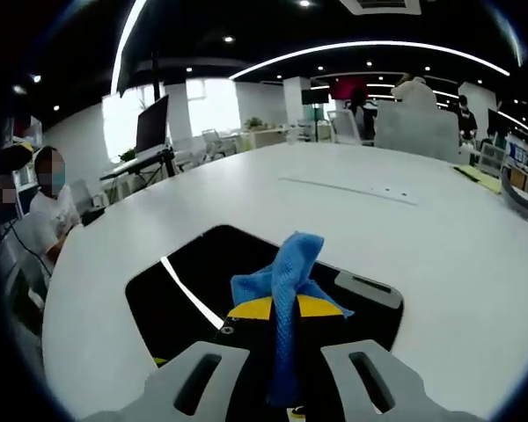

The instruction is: Wipe the mirror surface with the cleaning cloth until all visible marks leave the cleaned area.

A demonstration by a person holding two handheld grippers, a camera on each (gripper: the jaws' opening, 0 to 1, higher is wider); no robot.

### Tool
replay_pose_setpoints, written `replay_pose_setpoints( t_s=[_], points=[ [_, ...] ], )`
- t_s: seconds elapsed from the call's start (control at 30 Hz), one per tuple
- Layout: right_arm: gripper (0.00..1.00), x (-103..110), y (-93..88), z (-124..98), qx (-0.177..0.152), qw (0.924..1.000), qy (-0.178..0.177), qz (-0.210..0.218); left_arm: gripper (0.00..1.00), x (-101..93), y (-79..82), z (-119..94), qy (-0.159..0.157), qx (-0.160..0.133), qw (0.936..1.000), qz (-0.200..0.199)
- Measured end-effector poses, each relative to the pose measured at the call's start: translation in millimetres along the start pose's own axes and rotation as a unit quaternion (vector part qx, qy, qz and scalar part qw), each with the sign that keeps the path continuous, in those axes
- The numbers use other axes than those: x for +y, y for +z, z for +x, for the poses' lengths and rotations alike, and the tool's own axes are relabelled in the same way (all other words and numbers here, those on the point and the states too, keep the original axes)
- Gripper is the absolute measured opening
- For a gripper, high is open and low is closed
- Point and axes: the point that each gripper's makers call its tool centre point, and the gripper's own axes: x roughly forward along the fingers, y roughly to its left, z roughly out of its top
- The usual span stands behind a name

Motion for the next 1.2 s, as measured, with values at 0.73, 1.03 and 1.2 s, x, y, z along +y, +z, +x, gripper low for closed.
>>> replay_pose_setpoints(
  t_s=[0.73,1.03,1.2],
  points=[
    [0.03,30.9,-16.6,-25.8,0.014,0.9999,0.007,0.000,0.81,-2.2,1.7,-23.5,0.002,-0.012,0.9999,0.006],
    [0.03,39.9,-23.5,-34.8,0.021,0.9998,0.005,0.000,0.81,-6.9,4.1,-33.3,0.001,-0.014,0.9998,0.013],
    [0.03,44.8,-26.4,-40.4,0.020,0.9998,0.000,0.008,0.81,-7.6,3.8,-39.3,0.002,-0.016,0.9998,0.015]
  ],
)
